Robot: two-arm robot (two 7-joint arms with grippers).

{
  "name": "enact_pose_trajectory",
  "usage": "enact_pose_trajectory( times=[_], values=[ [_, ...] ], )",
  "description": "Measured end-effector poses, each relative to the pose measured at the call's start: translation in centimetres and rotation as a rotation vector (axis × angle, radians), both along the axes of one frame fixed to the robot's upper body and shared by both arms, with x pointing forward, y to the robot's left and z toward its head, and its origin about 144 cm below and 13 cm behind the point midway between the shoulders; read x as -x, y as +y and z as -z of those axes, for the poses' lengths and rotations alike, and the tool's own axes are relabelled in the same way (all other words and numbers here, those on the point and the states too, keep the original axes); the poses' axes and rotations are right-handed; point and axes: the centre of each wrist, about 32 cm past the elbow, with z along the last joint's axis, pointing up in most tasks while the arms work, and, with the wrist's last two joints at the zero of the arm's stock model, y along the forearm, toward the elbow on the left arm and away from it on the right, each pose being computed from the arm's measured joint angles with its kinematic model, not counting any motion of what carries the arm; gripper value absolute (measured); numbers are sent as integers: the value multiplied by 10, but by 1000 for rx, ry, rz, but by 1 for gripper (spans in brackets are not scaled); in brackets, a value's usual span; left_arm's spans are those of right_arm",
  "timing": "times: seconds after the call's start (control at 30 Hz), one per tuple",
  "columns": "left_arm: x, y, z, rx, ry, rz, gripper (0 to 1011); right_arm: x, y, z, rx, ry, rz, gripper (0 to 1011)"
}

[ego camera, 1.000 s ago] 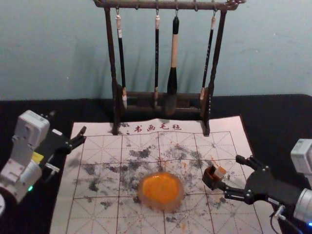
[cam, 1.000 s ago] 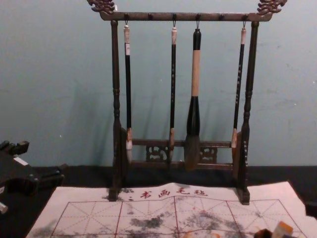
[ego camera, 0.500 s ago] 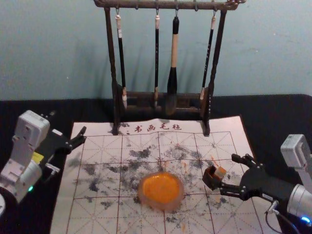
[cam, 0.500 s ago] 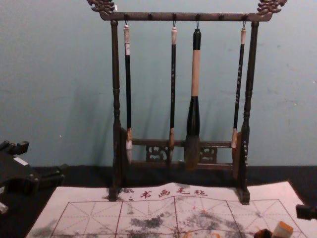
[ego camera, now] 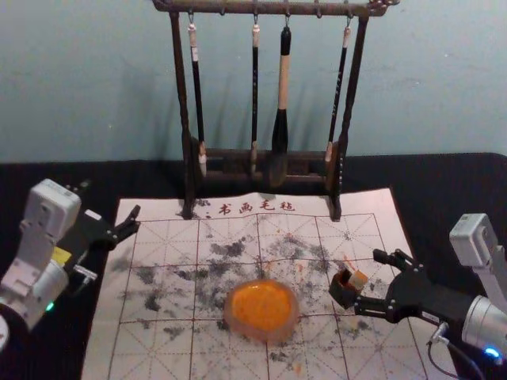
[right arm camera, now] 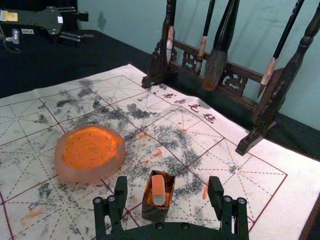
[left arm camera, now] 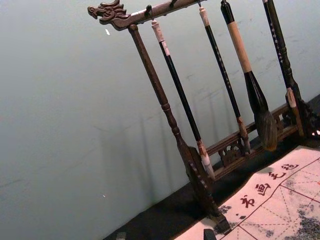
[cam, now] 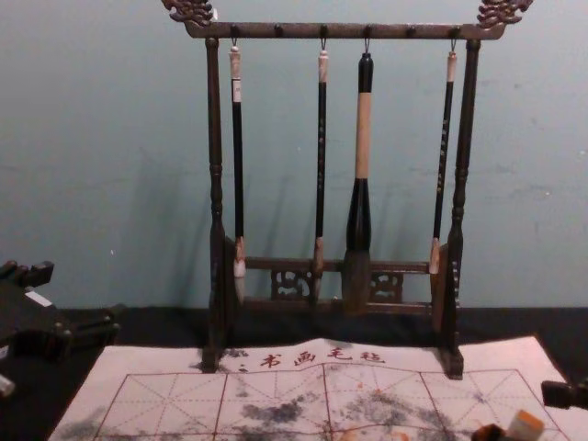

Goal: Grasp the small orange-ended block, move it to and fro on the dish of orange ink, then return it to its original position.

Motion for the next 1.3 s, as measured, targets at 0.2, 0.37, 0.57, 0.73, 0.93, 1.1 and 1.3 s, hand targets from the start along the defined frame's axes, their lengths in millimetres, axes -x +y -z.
enact_pose_trajectory(
  times=[0.2, 0.37, 0.57, 0.73, 0.93, 1.1, 1.3],
  values=[
    [0, 0, 0, 0, 0, 0, 1001, -1, 0, -1, 0, 12, 0, 1003],
    [0, 0, 0, 0, 0, 0, 1001, -1, 0, -1, -1, 12, 0, 1003],
    [0, 0, 0, 0, 0, 0, 1001, -1, 0, -1, -2, 12, 0, 1003],
    [0, 0, 0, 0, 0, 0, 1001, -1, 0, -1, -2, 11, -1, 1003],
    [0, 0, 0, 0, 0, 0, 1001, -1, 0, -1, -3, 10, -1, 1003],
    [0, 0, 0, 0, 0, 0, 1001, 0, 0, -1, -3, 10, -1, 944],
    [0, 0, 0, 0, 0, 0, 1001, 0, 0, -1, -3, 10, -1, 810]
  ],
)
